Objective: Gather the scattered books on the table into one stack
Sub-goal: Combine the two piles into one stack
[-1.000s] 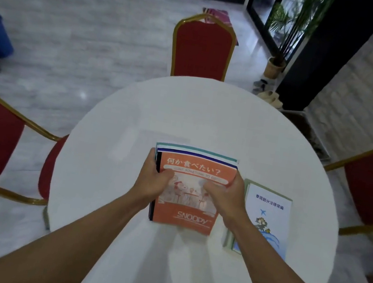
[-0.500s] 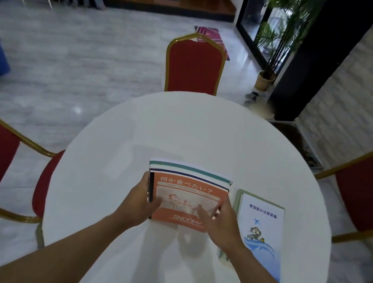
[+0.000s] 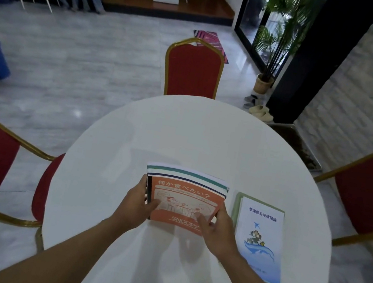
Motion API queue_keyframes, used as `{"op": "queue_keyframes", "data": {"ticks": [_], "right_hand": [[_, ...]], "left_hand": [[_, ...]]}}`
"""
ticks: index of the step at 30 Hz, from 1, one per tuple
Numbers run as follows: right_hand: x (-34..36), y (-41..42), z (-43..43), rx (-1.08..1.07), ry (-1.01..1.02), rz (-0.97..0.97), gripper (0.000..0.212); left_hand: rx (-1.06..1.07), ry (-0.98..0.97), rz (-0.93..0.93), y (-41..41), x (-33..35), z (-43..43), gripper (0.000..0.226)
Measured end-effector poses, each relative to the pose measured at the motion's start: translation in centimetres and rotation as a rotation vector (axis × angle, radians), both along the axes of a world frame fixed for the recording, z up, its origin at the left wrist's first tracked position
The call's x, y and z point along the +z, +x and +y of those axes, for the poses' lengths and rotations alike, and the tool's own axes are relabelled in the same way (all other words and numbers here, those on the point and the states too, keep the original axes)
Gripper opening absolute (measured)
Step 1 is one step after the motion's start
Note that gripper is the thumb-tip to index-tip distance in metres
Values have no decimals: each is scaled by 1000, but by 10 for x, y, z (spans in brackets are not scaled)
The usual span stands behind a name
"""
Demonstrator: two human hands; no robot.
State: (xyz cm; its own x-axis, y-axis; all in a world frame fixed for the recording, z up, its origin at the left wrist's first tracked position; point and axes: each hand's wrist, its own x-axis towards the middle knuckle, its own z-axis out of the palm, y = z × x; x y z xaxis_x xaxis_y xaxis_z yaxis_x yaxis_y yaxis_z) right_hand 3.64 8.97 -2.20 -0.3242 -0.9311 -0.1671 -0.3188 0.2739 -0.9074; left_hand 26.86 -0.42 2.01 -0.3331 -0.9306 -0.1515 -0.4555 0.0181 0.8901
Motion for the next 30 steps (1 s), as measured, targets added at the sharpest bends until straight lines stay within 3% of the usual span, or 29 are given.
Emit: {"op": "queue_keyframes", "data": {"ticks": [30], "right_hand": [[8,-3,2,12,23,50,43]], "left_hand": [[-64,-87,-17,2,-5,-5,58]]}}
